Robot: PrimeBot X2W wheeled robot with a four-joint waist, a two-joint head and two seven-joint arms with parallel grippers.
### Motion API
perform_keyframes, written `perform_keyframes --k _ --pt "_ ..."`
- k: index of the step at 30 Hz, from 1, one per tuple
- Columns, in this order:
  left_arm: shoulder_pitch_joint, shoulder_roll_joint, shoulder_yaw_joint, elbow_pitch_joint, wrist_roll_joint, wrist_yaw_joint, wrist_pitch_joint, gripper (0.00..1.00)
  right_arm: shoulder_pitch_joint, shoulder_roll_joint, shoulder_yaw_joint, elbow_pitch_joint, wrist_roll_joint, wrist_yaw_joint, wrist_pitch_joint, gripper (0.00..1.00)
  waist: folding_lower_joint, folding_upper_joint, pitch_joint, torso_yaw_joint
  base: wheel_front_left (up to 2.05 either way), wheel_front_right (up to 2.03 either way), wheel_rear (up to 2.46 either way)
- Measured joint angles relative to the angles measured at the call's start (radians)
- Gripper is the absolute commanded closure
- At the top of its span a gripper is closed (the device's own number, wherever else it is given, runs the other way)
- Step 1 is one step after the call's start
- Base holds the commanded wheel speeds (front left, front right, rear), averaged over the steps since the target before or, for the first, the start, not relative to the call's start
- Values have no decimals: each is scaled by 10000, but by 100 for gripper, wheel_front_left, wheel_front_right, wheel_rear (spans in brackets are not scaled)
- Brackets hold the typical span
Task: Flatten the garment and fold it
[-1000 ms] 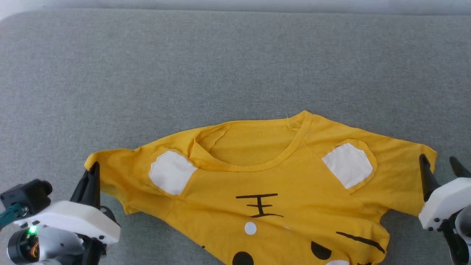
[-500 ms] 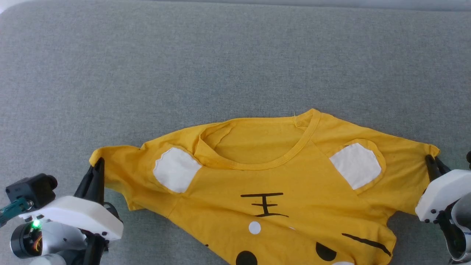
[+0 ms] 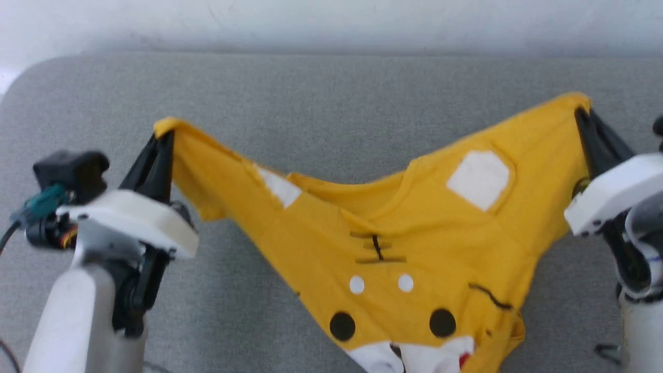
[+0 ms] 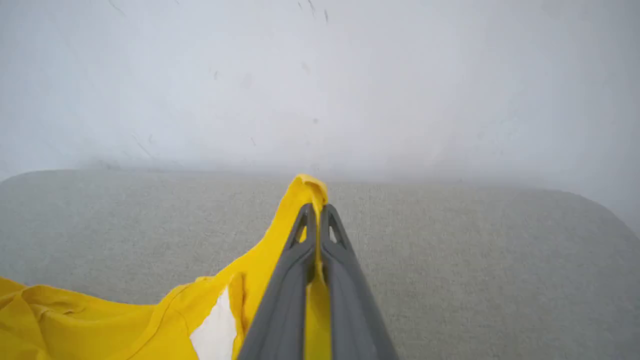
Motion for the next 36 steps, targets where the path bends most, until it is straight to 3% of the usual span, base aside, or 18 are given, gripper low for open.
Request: perform_keyframes --k 6,11,15,23,30,36 --pt "-2678 174 -715 800 646 -443 82 100 -2032 -1335 1120 -63 209 -10 368 100 -1 0 -877 -172 0 0 0" --pt "-5095 357 -871 1799 903 -686 387 100 -4394 -1643 2288 836 771 -10 821 100 -1 0 -1520 -424 0 0 0" --pt "-6694 408 -903 2880 909 -775 811 100 -6051 -1335 2489 2132 1143 -10 1101 100 -2 0 -1833 -766 0 0 0" --pt "-9070 740 -754 4397 1011 -732 1329 100 -8379 -961 2583 4138 838 -10 1095 100 -2 0 -1961 -1414 0 0 0" --pt "-10626 928 -802 5102 1143 -704 1689 100 -9954 -775 1894 5302 211 -10 997 100 0 0 -1278 -1618 0 0 0" --pt "-12222 859 -926 5302 1425 -627 1315 100 -11301 -711 1356 5728 -343 -10 646 100 2 1 -209 -1679 0 0 0"
